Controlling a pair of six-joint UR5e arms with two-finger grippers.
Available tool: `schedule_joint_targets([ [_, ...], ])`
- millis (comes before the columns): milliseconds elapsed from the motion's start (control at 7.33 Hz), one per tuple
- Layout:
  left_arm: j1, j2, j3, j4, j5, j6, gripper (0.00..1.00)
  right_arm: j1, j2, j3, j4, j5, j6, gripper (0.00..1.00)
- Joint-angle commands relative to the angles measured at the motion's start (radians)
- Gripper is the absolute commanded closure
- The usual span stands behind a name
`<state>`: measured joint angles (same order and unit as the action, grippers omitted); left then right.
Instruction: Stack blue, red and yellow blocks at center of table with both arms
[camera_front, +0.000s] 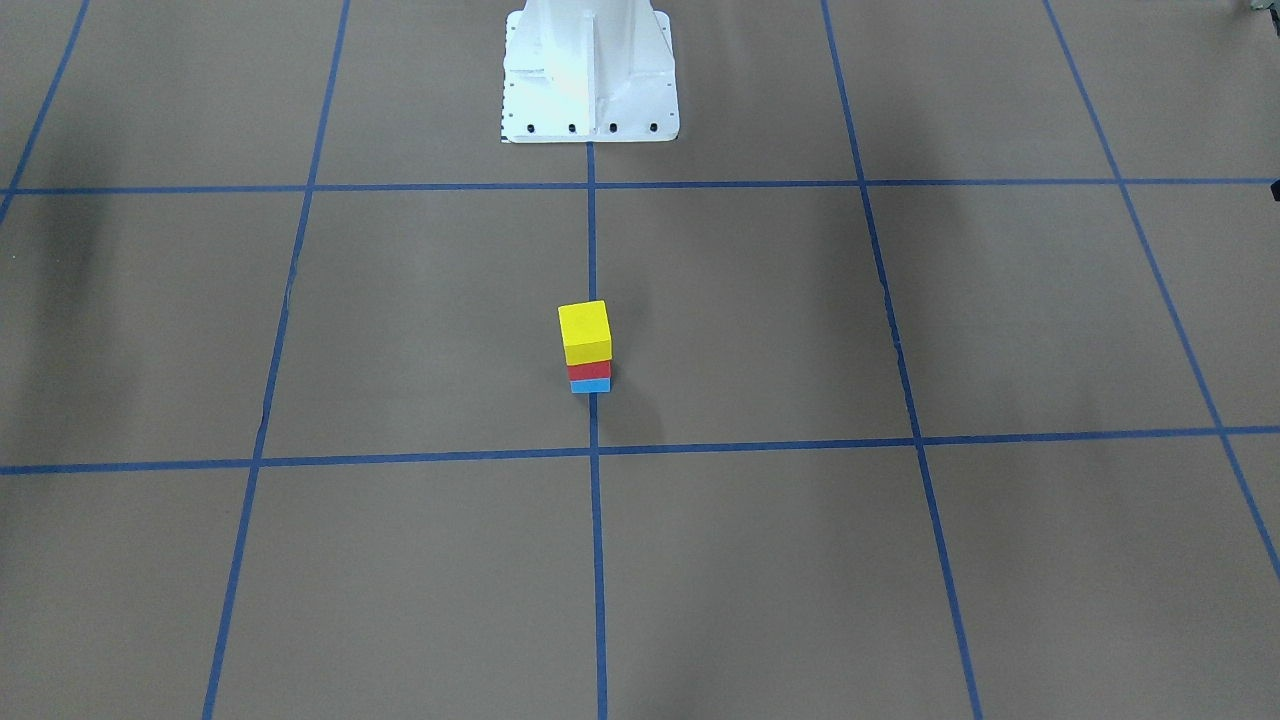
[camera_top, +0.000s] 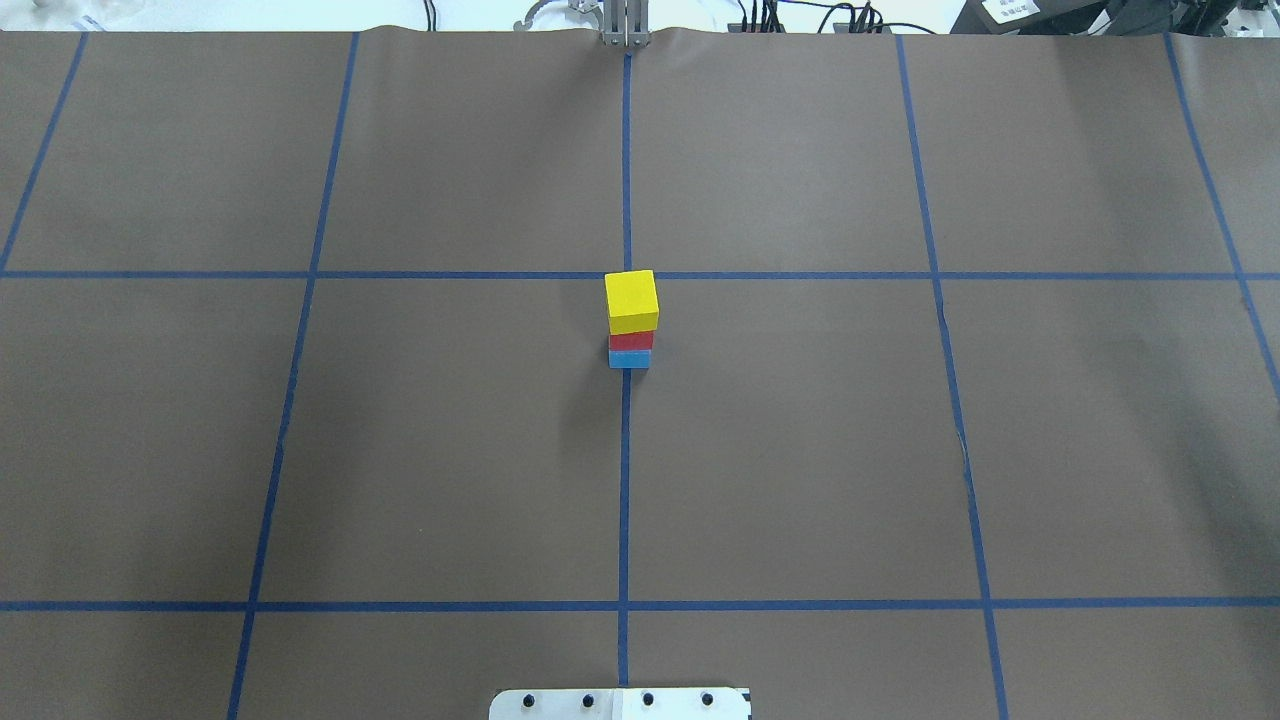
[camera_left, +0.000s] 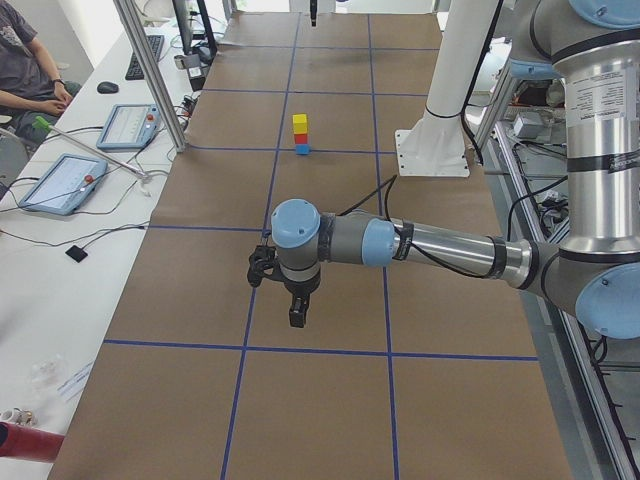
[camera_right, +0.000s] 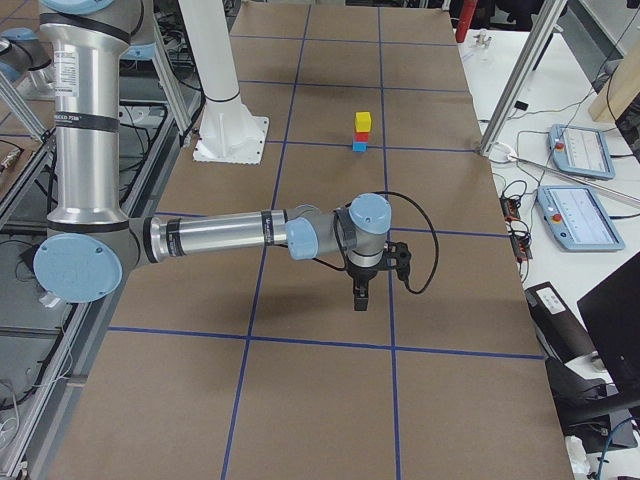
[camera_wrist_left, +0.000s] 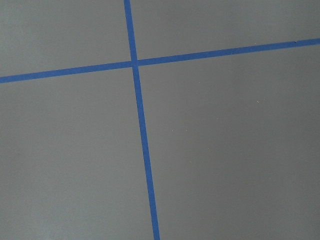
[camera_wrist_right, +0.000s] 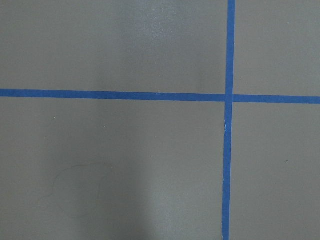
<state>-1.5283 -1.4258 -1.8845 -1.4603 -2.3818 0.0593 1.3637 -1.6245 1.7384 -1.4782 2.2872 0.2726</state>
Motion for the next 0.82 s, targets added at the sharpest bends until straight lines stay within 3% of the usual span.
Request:
schedule_joint_targets([
  [0, -0.001, 0.001, -0.002, 0.0, -0.001, 0.001, 0.0, 0.0, -0.001, -0.005, -0.001, 0.0, -0.001, 0.0],
  [682, 0.0, 0.001, -0.018, 0.0, -0.001, 0.001, 0.0, 0.0, -0.005, -0.003, -0.001, 0.002, 0.003, 0.0],
])
